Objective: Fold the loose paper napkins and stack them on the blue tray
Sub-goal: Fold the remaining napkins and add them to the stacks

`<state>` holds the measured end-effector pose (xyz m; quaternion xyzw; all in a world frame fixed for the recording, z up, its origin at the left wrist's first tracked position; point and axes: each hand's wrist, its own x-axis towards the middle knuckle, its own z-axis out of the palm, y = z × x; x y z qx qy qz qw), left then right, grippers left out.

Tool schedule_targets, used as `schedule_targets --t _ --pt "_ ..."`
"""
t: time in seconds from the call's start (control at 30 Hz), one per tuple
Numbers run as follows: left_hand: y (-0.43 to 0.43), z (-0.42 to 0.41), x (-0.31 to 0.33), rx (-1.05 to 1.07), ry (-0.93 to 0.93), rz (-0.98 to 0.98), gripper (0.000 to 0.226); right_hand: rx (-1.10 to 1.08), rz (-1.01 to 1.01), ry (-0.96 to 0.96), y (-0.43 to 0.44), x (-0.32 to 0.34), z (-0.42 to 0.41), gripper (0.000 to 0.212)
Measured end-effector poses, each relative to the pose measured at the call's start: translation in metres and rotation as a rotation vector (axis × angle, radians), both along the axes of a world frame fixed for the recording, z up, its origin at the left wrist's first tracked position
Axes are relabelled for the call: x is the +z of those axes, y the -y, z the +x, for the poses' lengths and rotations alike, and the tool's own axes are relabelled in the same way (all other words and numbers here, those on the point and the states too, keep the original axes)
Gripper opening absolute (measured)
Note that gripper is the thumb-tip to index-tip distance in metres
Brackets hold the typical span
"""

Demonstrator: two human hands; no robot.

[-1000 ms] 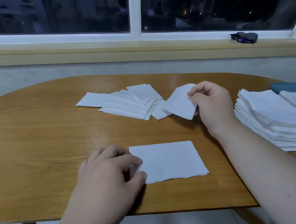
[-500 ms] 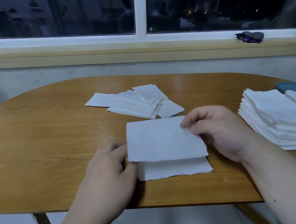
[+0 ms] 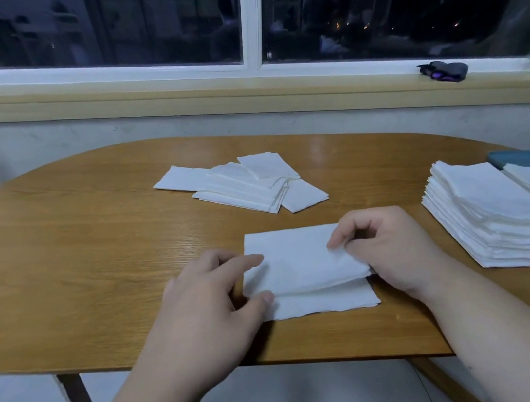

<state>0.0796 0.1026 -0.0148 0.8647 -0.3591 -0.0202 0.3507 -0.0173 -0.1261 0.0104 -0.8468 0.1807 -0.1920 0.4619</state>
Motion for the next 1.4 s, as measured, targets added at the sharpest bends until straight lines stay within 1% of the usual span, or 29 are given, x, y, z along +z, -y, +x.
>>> schedule_targets --t 0.07,0.13,0.2,0.27,0.33,0.43,0.5,0.6,0.67,0.73,0.8,0.83,0.9,1.0,1.13,1.2,1.3,1.4 --pt "-0.002 0.001 0.000 -0.008 -0.021 0.017 0.049 0.026 0.148 0.098 0.003 0.001 -0.001 0.049" --pt "-0.003 0.001 0.001 -0.012 -0.046 -0.013 0.053 0.066 0.276 0.150 0.007 0.000 -0.002 0.046" --pt "-0.003 0.001 0.000 -0.006 -0.062 -0.060 0.054 0.109 0.286 0.137 0.009 -0.001 -0.004 0.040" --pt "-0.002 0.002 -0.001 -0.010 -0.041 -0.074 0.046 0.117 0.212 0.078 0.009 -0.003 -0.006 0.044" --pt "-0.001 0.001 -0.001 -0.034 -0.017 -0.038 0.037 0.113 0.133 0.021 0.008 -0.004 -0.008 0.048" --pt "-0.001 0.001 0.000 -0.082 -0.018 0.010 0.053 0.108 0.072 -0.013 0.005 -0.005 -0.008 0.050" --pt "-0.001 0.001 0.001 -0.087 -0.039 0.019 0.056 0.099 0.039 -0.032 0.005 -0.007 -0.007 0.053" --pt "0.001 0.001 0.000 -0.061 0.009 0.027 0.060 0.096 -0.019 -0.063 0.004 -0.007 -0.007 0.055" --pt "0.004 0.001 -0.003 -0.032 0.039 0.049 0.053 0.100 -0.043 -0.071 0.005 -0.008 -0.007 0.056" --pt "0.006 0.000 -0.004 -0.004 0.080 0.072 0.036 0.105 -0.081 -0.070 0.006 -0.010 -0.006 0.056" --pt "0.007 -0.001 -0.005 0.016 0.106 0.077 0.018 0.088 -0.128 -0.061 0.005 -0.011 -0.007 0.052" --pt "0.007 -0.002 -0.005 0.023 0.108 0.080 0.013 0.068 -0.146 -0.052 0.005 -0.011 -0.007 0.048" --pt "0.007 -0.003 -0.004 0.033 0.101 0.070 0.010 -0.012 -0.194 -0.055 0.005 -0.008 -0.006 0.037" --pt "0.006 -0.003 -0.004 0.050 0.103 0.047 0.006 -0.187 -0.341 -0.132 0.009 0.000 0.005 0.023" --pt "0.006 -0.002 -0.003 0.063 0.113 0.043 0.004 -0.269 -0.381 -0.231 0.023 0.008 0.043 0.014" --pt "0.007 -0.002 -0.003 0.060 0.120 0.050 0.005 -0.298 -0.435 -0.310 0.035 0.006 0.066 0.021" --pt "0.006 -0.002 -0.004 0.060 0.123 0.035 0.008 -0.352 -0.491 -0.423 0.050 -0.001 0.094 0.040" --pt "0.005 0.000 -0.006 0.058 0.132 0.024 0.011 -0.379 -0.501 -0.427 0.053 -0.011 0.109 0.050"
